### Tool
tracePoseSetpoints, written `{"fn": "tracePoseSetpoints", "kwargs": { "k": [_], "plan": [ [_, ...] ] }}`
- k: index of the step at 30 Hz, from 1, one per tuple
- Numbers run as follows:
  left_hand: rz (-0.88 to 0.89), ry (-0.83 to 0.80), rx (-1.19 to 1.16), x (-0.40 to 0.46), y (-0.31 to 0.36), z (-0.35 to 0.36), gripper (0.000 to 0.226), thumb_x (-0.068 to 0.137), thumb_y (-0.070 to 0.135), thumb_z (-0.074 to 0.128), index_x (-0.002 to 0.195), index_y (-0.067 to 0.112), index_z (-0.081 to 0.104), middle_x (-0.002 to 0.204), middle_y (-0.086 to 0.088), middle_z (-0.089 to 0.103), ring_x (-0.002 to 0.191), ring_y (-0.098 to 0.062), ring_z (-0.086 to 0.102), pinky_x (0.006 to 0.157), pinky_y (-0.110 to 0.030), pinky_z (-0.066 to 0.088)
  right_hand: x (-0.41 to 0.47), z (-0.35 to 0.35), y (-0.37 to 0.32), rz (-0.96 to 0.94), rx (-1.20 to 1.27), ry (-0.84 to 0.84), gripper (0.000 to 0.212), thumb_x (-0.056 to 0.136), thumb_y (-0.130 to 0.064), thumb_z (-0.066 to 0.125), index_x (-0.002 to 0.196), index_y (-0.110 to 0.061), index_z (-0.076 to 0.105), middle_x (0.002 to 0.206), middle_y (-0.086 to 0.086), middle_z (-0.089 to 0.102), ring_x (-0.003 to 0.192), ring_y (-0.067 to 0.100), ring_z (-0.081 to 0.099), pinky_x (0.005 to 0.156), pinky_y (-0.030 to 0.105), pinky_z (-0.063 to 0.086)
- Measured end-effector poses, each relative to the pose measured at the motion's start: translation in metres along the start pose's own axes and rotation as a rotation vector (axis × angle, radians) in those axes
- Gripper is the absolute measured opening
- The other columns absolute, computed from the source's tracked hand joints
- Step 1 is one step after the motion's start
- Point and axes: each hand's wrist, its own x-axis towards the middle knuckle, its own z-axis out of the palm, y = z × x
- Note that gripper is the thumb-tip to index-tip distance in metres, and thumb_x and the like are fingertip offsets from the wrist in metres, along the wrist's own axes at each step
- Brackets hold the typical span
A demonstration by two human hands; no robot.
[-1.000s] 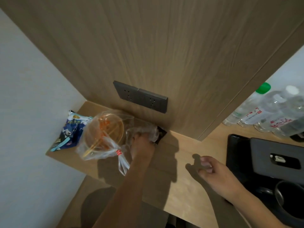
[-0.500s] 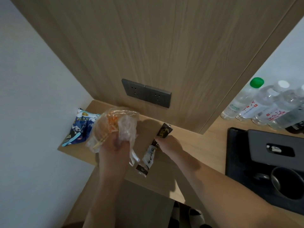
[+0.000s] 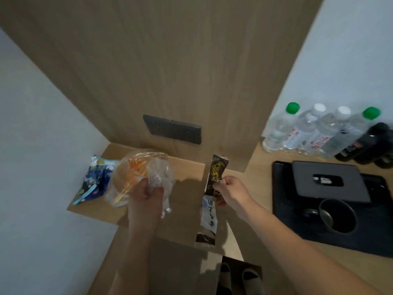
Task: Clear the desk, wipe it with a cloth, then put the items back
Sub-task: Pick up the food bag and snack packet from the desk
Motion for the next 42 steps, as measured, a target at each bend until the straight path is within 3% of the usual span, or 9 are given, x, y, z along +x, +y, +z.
{"fn": "tracePoseSetpoints", "kwargs": {
  "k": [3, 6, 9, 14, 21, 29, 33, 39, 42],
  "plan": [
    [0.034, -0.102, -0.037, 0.004, 0.023, 0.029, 0.019, 0.093, 0.016, 0.061, 0.075, 0.011, 0.059, 0.065, -0.015, 0.059, 0.061, -0.038, 0.056, 0.056, -0.04, 0.042, -0.029, -0.043, 0.0, -0.009, 0.189, 0.015, 0.016, 0.095, -0.013, 0.057, 0.08, -0.012, 0.051, 0.074, 0.01, 0.063, 0.061, 0.021, 0.059, 0.058, 0.035, 0.047],
    [0.15, -0.188, -0.034, -0.005, 0.058, 0.068, 0.008, 0.097, 0.02, 0.063, 0.091, 0.016, 0.066, 0.074, 0.004, 0.06, 0.067, -0.014, 0.054, 0.062, -0.029, 0.04, -0.052, -0.094, 0.003, -0.021, 0.297, 0.045, 0.011, 0.097, -0.012, 0.055, 0.087, -0.013, 0.056, 0.074, 0.006, 0.063, 0.063, 0.018, 0.06, 0.065, 0.034, 0.053],
    [0.229, -0.275, -0.066, -0.031, 0.096, 0.106, 0.011, 0.096, 0.013, 0.064, 0.1, 0.022, 0.068, 0.079, 0.007, 0.068, 0.066, -0.008, 0.062, 0.052, -0.012, 0.044, -0.076, -0.149, 0.012, -0.051, 0.373, 0.15, 0.009, 0.098, -0.012, 0.055, 0.09, -0.009, 0.058, 0.074, 0.007, 0.066, 0.058, 0.015, 0.063, 0.061, 0.031, 0.056],
    [0.378, -0.455, 0.0, -0.095, 0.147, 0.183, 0.014, 0.092, 0.006, 0.063, 0.092, 0.017, 0.071, 0.076, 0.003, 0.07, 0.064, -0.011, 0.061, 0.063, -0.03, 0.047, -0.129, -0.236, 0.053, -0.091, 0.56, 0.307, 0.004, 0.097, -0.011, 0.055, 0.094, -0.009, 0.055, 0.077, 0.011, 0.069, 0.053, 0.014, 0.065, 0.052, 0.027, 0.056],
    [0.527, -0.76, 0.013, -0.263, 0.208, 0.302, 0.017, 0.092, 0.014, 0.061, 0.087, 0.027, 0.069, 0.076, -0.003, 0.072, 0.073, -0.024, 0.067, 0.069, -0.039, 0.051, -0.242, -0.373, 0.171, -0.059, 0.693, 0.547, 0.015, 0.1, -0.014, 0.053, 0.111, -0.008, 0.061, 0.103, 0.023, 0.073, 0.079, 0.028, 0.071, 0.071, 0.038, 0.063],
    [0.759, -1.014, 0.013, -0.489, 0.25, 0.411, 0.014, 0.093, 0.02, 0.058, 0.087, 0.026, 0.069, 0.081, -0.005, 0.071, 0.078, -0.029, 0.068, 0.077, -0.057, 0.056, -0.4, -0.51, 0.318, -0.05, 0.914, 0.902, 0.014, 0.101, -0.006, 0.048, 0.103, -0.004, 0.062, 0.099, 0.019, 0.074, 0.08, 0.028, 0.071, 0.061, 0.036, 0.062],
    [0.855, -1.126, 0.05, -0.585, 0.268, 0.451, 0.017, 0.094, 0.013, 0.059, 0.088, 0.026, 0.069, 0.079, -0.002, 0.071, 0.075, -0.025, 0.067, 0.077, -0.052, 0.054, -0.463, -0.556, 0.374, -0.03, 0.984, 1.058, 0.018, 0.101, -0.006, 0.047, 0.107, 0.005, 0.061, 0.094, 0.019, 0.073, 0.066, 0.021, 0.069, 0.044, 0.025, 0.051],
    [0.918, -1.301, 0.098, -0.704, 0.279, 0.522, 0.018, 0.094, 0.012, 0.058, 0.089, 0.025, 0.069, 0.08, -0.002, 0.073, 0.073, -0.019, 0.067, 0.074, -0.047, 0.056, -0.522, -0.62, 0.455, 0.021, 1.074, 1.205, 0.023, 0.101, -0.013, 0.049, 0.11, 0.003, 0.062, 0.101, 0.022, 0.073, 0.082, 0.03, 0.07, 0.082, 0.05, 0.056],
    [0.91, -1.39, 0.101, -0.763, 0.285, 0.569, 0.019, 0.093, 0.008, 0.058, 0.088, 0.023, 0.069, 0.079, -0.002, 0.072, 0.074, -0.017, 0.068, 0.069, -0.034, 0.054, -0.545, -0.668, 0.498, 0.069, 1.13, 1.279, 0.018, 0.101, -0.011, 0.051, 0.105, 0.001, 0.063, 0.091, 0.019, 0.074, 0.073, 0.025, 0.069, 0.072, 0.042, 0.057]
  ]
}}
